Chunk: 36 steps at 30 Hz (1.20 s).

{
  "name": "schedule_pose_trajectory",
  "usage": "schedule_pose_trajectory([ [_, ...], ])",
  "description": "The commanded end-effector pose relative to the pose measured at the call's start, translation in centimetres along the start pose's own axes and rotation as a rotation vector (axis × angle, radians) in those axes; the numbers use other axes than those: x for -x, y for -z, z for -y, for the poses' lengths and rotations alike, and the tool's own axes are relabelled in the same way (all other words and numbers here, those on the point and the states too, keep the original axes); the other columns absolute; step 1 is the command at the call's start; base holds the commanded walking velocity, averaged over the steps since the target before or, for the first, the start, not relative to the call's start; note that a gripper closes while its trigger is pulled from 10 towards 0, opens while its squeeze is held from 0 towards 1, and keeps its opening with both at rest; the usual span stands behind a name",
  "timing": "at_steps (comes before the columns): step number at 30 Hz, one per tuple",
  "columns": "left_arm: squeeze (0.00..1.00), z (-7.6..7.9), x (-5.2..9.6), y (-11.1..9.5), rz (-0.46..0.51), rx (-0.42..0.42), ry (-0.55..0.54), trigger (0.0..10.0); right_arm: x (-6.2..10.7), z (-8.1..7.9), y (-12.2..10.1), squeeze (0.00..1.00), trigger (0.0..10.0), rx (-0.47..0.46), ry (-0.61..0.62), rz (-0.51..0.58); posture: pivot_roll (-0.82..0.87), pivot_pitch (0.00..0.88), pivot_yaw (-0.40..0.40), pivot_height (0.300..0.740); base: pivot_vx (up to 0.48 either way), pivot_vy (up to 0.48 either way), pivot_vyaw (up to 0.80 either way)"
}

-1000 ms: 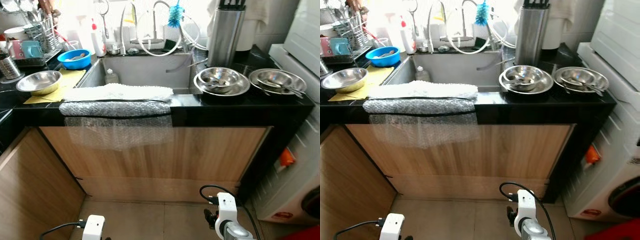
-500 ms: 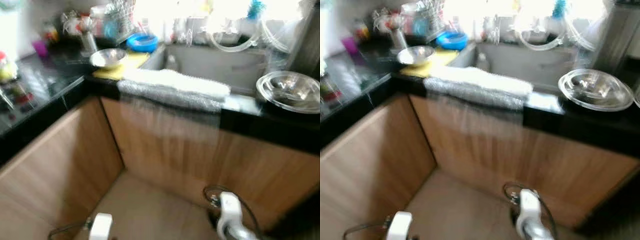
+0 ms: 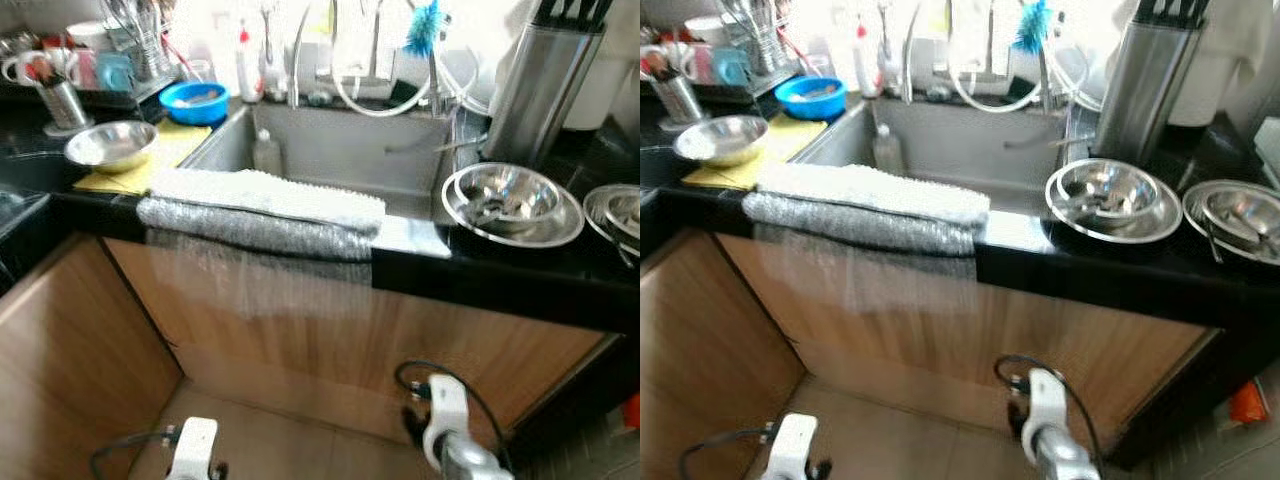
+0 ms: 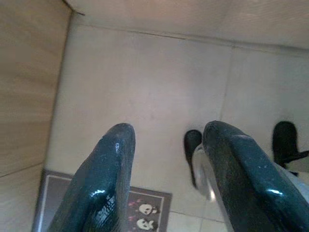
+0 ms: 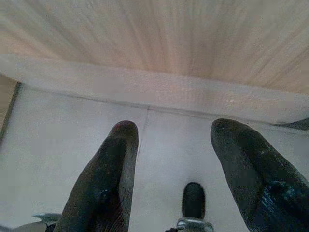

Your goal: Kitchen organization

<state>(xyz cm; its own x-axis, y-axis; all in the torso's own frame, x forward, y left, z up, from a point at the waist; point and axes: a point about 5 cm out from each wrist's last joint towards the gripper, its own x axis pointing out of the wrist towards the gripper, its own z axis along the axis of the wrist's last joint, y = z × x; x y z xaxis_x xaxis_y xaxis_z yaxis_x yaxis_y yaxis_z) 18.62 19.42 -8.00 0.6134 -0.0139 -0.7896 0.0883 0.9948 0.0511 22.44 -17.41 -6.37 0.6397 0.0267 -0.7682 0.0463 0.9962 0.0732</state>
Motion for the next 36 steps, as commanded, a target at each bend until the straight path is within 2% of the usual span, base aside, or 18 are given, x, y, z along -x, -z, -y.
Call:
schedule_pose_trajectory([
  [1,0.00,0.0,0.1,0.2,-0.007,0.000,0.011,10.0,0.2,0.8,0.6,0.00,10.0,-0.002,0.020,-0.025,0.00,0.000,0.065,0.740,0.000,0.000,-0.51],
  [10,0.00,-0.3,0.2,0.5,-0.011,0.004,0.012,10.0,0.2,0.8,0.7,0.00,10.0,-0.001,0.017,-0.030,0.00,0.000,0.065,0.740,0.000,0.000,-0.63],
  [17,0.00,0.4,0.1,0.7,-0.024,0.001,0.018,10.0,0.2,0.7,0.7,0.00,10.0,0.002,0.015,-0.036,0.00,0.000,0.066,0.740,0.000,0.000,-0.64],
  [25,0.00,1.2,-0.2,-0.2,-0.005,-0.005,0.029,10.0,0.2,0.7,0.8,0.00,10.0,0.003,0.014,-0.039,0.00,0.000,0.068,0.740,0.000,0.000,-0.64],
  [36,0.00,1.0,-0.1,0.2,-0.010,-0.019,0.029,10.0,0.2,0.7,0.8,0.00,10.0,0.005,0.015,-0.042,0.00,0.000,0.067,0.740,0.000,-0.052,-0.64],
])
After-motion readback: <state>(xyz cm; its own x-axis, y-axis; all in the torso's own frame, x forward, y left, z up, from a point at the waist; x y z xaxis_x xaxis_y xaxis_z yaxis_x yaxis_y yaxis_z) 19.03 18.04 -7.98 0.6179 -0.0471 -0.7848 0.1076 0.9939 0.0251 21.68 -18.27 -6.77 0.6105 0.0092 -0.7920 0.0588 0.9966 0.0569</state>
